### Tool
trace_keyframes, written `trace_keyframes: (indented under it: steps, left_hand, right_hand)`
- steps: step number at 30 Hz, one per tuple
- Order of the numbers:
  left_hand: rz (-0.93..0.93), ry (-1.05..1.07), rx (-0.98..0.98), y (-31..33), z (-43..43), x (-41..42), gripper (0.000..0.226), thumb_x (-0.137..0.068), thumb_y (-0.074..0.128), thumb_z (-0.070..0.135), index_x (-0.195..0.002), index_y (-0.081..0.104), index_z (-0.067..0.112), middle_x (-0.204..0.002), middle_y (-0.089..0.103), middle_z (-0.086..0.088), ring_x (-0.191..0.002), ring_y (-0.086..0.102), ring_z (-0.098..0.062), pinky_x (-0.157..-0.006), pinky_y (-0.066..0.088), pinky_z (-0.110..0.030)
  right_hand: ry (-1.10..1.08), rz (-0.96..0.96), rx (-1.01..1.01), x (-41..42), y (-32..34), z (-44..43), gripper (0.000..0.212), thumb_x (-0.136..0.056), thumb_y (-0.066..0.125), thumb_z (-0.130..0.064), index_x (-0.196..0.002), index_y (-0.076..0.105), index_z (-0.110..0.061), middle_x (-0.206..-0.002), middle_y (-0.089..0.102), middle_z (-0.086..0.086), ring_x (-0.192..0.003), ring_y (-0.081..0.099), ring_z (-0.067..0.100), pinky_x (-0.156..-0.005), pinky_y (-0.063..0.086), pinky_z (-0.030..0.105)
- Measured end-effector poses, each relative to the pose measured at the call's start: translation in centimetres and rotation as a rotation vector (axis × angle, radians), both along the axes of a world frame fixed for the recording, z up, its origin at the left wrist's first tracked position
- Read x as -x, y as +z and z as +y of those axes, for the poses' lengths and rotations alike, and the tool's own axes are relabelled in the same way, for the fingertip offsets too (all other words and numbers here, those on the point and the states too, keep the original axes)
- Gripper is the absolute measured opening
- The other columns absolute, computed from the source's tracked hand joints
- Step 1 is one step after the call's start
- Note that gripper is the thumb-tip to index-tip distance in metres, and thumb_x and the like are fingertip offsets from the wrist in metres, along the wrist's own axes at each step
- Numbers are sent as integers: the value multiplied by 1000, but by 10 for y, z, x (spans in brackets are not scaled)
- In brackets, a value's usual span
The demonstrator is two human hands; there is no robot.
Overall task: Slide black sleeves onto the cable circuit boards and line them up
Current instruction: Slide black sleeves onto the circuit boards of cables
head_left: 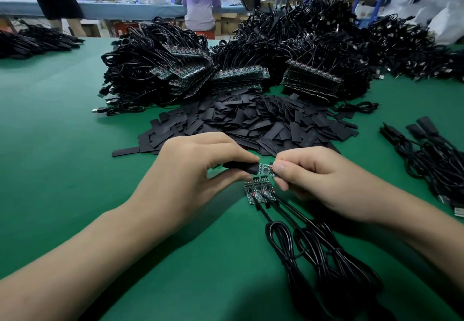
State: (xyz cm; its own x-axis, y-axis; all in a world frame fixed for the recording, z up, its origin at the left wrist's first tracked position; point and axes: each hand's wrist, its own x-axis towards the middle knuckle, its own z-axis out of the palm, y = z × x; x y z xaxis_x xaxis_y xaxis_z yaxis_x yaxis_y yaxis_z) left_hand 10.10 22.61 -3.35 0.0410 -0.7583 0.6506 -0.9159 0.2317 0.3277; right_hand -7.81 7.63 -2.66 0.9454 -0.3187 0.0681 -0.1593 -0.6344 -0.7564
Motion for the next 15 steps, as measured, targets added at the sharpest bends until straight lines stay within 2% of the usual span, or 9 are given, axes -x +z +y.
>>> trace_keyframes:
  steps: [3,5,7,10,12,15]
  left_hand:
    - [68,-10,-24,0,1,4,23,-82,81,29,-101,81,17,-92,75,11,-83,68,2,-80,56,-23]
    - [80,-28,-52,-1,1,6,22,-83,81,29,-102,81,18,-92,75,12,-84,68,2,-79,54,-20]
    - [113,-22,-60,-2,1,8,21,-83,82,29,-102,81,21,-92,75,14,-85,69,2,-79,52,-17]
    - [265,48,-35,-3,0,9,20,-79,84,29,-98,82,25,-89,76,17,-82,70,3,-78,51,-13]
    - [396,77,-29,-4,-1,10,20,-76,84,29,-95,81,28,-85,77,18,-79,72,1,-77,54,-14]
    - [547,40,-44,-5,-2,10,20,-75,82,29,-94,80,27,-81,78,14,-73,73,-1,-74,55,-14]
  right_hand:
    - [-10,2,94,-1,-2,3,38,-97,42,-54,-79,63,-29,-58,38,-5,-53,35,10,-54,31,35]
    - [-17,-8,118,-2,-5,5,37,-97,43,-54,-81,67,-33,-56,38,-7,-50,35,6,-51,29,28]
    - [-38,-49,126,-3,-7,6,32,-102,47,-51,-84,69,-34,-58,46,-4,-52,41,9,-54,34,28]
    - [-121,-220,81,-5,-5,6,6,-97,64,-37,-93,65,-33,-73,64,-1,-65,57,15,-66,46,37]
    - [-151,-324,85,-3,-4,5,7,-96,70,-27,-92,64,-31,-77,67,-3,-71,61,12,-69,49,40]
    - [-138,-400,200,-1,-2,9,12,-95,71,-22,-88,66,-30,-78,67,-7,-76,65,15,-66,49,34]
